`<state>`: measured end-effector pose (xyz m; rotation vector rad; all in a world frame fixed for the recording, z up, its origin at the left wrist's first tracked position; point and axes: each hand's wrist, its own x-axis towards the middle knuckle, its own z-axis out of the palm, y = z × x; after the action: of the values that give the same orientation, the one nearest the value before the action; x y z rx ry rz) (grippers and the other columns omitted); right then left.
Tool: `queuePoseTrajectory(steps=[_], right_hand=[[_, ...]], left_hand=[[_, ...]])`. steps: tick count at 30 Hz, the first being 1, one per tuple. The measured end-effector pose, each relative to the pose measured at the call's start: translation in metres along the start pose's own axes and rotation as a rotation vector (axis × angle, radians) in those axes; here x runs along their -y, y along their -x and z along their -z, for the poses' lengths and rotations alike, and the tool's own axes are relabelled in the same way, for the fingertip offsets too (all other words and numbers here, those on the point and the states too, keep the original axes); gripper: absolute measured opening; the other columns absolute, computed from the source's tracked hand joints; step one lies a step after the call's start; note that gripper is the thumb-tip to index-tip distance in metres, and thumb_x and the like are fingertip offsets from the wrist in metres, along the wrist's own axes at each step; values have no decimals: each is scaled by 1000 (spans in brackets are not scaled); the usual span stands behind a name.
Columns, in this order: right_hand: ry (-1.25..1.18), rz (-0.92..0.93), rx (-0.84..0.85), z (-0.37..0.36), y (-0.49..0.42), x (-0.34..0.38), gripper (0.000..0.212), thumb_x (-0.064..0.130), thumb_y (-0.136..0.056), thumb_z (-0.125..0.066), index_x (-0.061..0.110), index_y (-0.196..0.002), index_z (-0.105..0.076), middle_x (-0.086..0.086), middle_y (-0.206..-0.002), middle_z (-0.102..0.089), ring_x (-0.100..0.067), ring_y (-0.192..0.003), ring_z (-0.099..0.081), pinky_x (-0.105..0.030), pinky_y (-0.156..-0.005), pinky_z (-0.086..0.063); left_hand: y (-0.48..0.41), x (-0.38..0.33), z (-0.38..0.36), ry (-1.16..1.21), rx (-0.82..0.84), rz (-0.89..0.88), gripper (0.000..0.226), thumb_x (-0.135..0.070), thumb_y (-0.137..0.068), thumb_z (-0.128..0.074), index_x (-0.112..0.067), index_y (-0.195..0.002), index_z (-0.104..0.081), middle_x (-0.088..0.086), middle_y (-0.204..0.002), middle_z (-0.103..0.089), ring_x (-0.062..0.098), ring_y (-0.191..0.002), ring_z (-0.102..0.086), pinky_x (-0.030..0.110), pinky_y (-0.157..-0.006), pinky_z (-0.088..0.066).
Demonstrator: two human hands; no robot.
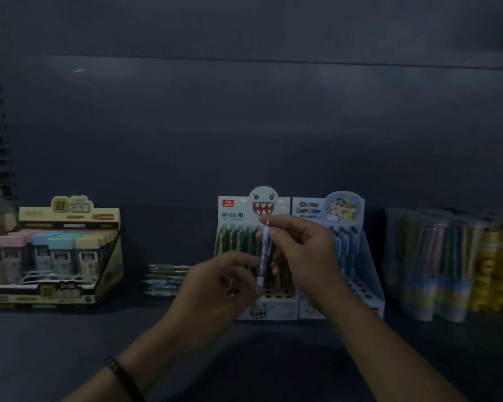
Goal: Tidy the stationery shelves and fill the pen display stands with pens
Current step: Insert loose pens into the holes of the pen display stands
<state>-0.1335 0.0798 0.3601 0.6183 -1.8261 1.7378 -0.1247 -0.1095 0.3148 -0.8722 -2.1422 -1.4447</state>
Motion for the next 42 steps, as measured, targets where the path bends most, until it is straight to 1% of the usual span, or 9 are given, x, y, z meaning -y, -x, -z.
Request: queuePoseTrajectory(steps=[3,6,9,12,14,17,30,36,42], right_hand=[[95,90,11,26,0,6,25,4,-95,-73,22,-112,-79,-6,-89,-75,-21,-88,-74,-28,-80,-62],[126,119,-37,65,-6,14,28,7,-92,-78,22,-116,-77,-14,-85,-68,-30,-81,-72,-36,-73,-63],[221,116,-146,103,-9,12,30,14,-95,-77,28,-121,-73,-17,-88,-66,-34,-80,-70,-42,-67,-63],[465,143,-308,135,-13,0,22,23,-98,-74,33,-118,-71,4,-85,-70,-6,-81,-70,-25,-70,-59],[634,165,-398,147,-16,-6,17,28,-100,-70,30,-117,-71,18,-83,-67,13,-80,-64,-5,-65,-46],[695,179,-399,153,-19,-21,20,28,-102,-67,25,-120,-72,17,-89,-70,17,-82,-62,0,-66,-43],[640,182,-291,152,-15,-40,28,27,-103,-67,28,-130,-67,18,-87,-66,7,-87,-64,-1,-71,-45],[798,208,-218,153,-16,-49,25,22,-101,-70,20,-126,-71,24,-72,-55,14,-76,-61,0,-65,-43],[904,186,-173,155,-17,-52,16,20,-100,-69,19,-115,-76,19,-54,-50,3,-53,-58,-8,-49,-37]], left_hand=[[-17,-22,-25,-59,2,-4,26,-12,-88,-82,-31,-105,-76,-11,-78,-72,2,-65,-60,16,-66,-47],[-35,-40,-54,-115,1,-19,22,-13,-93,-77,-33,-102,-75,-20,-72,-68,-2,-60,-57,10,-61,-44],[-46,-51,-81,-206,40,-47,17,-26,-99,-72,-33,-115,-72,-20,-85,-68,-3,-76,-61,10,-67,-45],[-54,-51,-104,-447,163,-113,26,-40,-103,-63,-34,-129,-63,-22,-112,-61,-6,-97,-53,8,-82,-43],[-56,-45,-119,-627,253,-180,38,-47,-106,-53,-34,-141,-54,-15,-131,-56,4,-116,-50,24,-104,-45],[-51,-42,-137,-826,380,-214,42,-47,-108,-43,-34,-147,-48,-13,-141,-47,16,-130,-41,34,-111,-38],[-39,-28,-144,-819,389,-232,48,-50,-106,-41,-40,-153,-46,-17,-140,-44,13,-127,-38,33,-112,-35],[-38,-25,-144,-797,369,-260,47,-50,-105,-45,-41,-152,-47,-18,-137,-44,12,-126,-37,33,-113,-33],[-36,-25,-141,-778,374,-272,48,-51,-105,-45,-41,-152,-45,-20,-131,-43,8,-122,-32,28,-109,-29]])
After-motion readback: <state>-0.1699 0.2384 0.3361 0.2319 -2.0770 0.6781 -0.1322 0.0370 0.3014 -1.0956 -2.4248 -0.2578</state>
